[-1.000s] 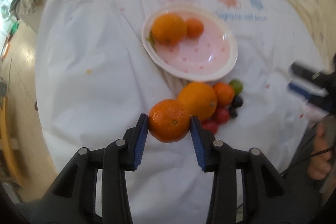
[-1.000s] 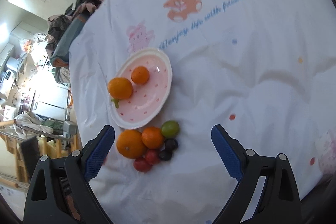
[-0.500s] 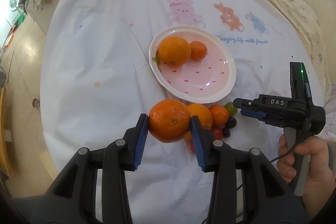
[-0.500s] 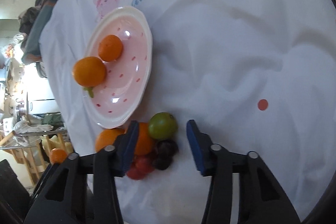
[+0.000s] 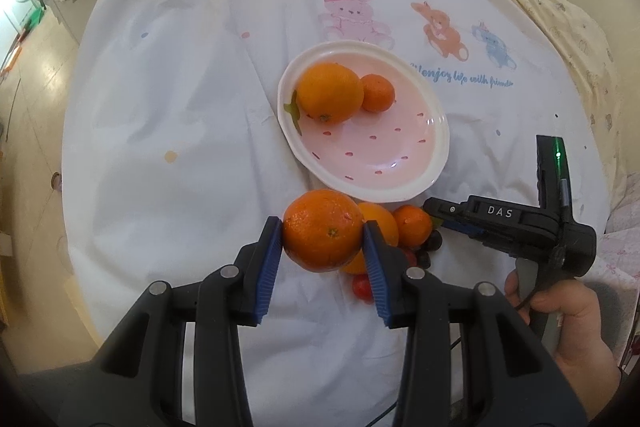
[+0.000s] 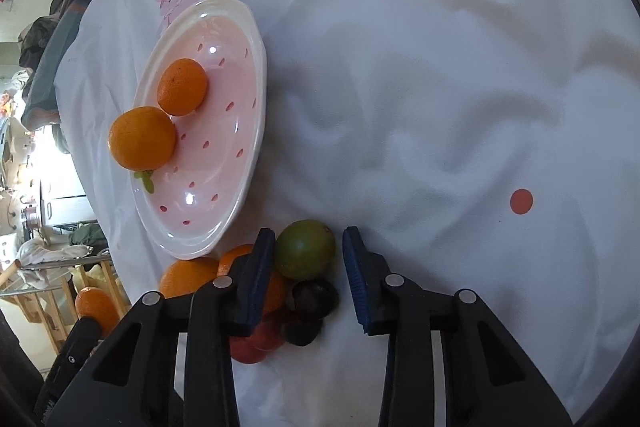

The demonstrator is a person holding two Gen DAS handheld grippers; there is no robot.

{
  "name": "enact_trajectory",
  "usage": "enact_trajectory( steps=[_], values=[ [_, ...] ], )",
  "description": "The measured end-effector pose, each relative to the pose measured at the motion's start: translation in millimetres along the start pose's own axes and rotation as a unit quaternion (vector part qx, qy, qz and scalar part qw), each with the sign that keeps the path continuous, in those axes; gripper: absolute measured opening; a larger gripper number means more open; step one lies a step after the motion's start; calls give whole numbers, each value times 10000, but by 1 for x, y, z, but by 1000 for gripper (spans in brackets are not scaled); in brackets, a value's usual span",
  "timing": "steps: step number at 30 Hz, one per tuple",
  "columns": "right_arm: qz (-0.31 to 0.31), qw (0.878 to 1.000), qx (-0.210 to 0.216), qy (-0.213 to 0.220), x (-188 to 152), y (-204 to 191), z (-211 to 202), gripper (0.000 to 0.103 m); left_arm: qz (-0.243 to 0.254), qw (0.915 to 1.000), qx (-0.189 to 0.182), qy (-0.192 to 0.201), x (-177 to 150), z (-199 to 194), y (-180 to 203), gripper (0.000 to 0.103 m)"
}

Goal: Organize fruits
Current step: 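Carry tangerine and lime onto the pink plate and open both grippers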

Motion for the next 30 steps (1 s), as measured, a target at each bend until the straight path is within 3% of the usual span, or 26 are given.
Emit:
enact_trajectory(
  steps=[11,19,22,24,27,30],
  values=[
    [56,9996,268,63,-4,3,-9,31,-107,9995,282,13,-1,6,-11,36],
    [136,9974,593,395,-12,12,-49,31,-186,9989,425,101,-4,5,-18,36],
    [117,9947,866,549,-15,11,-70,31,-378,9989,234,143,-4,-5,-23,36],
    [89,9922,1061,655,-17,9,-84,31,-504,9980,41,369,-2,-20,-27,36],
    [17,9878,1354,772,-11,1,-103,31,-410,9973,160,585,8,-36,-24,36],
    [-153,9865,1390,851,3,-14,-109,31,-299,9979,147,554,23,-34,-13,36]
  ],
)
Point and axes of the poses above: each gripper's, at about its wrist camera, not at the fingertips, and z roughly the way its jaws point, y to its right, x to its top, the point moved 2 cm from there along z, roughly the way its jaws point, and after that the axes turned 3 degrees about -y, right-handed, at the moved point
